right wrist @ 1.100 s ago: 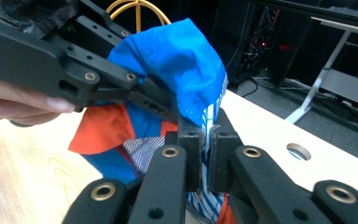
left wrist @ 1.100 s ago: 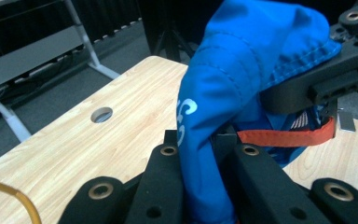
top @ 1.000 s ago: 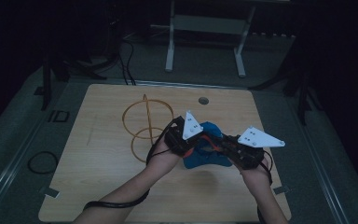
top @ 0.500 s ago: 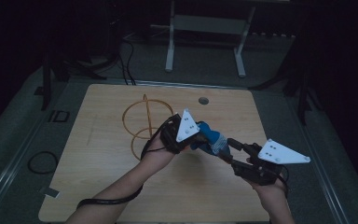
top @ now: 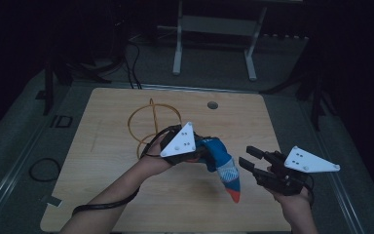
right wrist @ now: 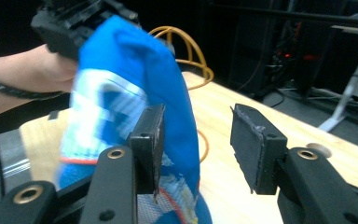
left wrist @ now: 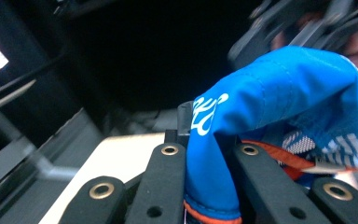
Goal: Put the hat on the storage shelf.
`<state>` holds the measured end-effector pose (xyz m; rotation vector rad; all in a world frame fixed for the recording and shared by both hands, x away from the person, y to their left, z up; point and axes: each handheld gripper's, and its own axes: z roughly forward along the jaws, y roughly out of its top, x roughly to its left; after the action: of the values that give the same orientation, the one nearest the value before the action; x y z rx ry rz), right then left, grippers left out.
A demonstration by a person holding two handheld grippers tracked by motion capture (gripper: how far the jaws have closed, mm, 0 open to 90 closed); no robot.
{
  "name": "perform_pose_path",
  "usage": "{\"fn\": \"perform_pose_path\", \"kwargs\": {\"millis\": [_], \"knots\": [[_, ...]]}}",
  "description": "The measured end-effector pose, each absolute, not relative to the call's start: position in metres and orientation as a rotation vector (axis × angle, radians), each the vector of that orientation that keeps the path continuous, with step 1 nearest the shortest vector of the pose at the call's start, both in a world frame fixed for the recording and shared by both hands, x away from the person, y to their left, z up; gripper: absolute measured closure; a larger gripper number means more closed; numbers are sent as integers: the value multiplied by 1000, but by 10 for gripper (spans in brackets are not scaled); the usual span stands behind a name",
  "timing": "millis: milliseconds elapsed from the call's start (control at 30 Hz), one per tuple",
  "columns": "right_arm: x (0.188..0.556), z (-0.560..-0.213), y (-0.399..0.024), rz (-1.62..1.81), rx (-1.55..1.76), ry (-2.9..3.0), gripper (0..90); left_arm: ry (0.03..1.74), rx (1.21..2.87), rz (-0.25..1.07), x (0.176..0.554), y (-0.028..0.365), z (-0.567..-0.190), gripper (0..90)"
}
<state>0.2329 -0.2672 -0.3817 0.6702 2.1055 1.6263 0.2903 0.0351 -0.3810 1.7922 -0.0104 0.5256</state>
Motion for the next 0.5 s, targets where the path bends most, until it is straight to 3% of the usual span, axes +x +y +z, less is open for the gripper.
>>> {"fn": "perform_pose_path", "kwargs": {"millis": [500], "knots": [[227, -398, -249, 1639, 560, 2224, 555, -212, 1614, 330, 293, 61, -378, 873]]}}
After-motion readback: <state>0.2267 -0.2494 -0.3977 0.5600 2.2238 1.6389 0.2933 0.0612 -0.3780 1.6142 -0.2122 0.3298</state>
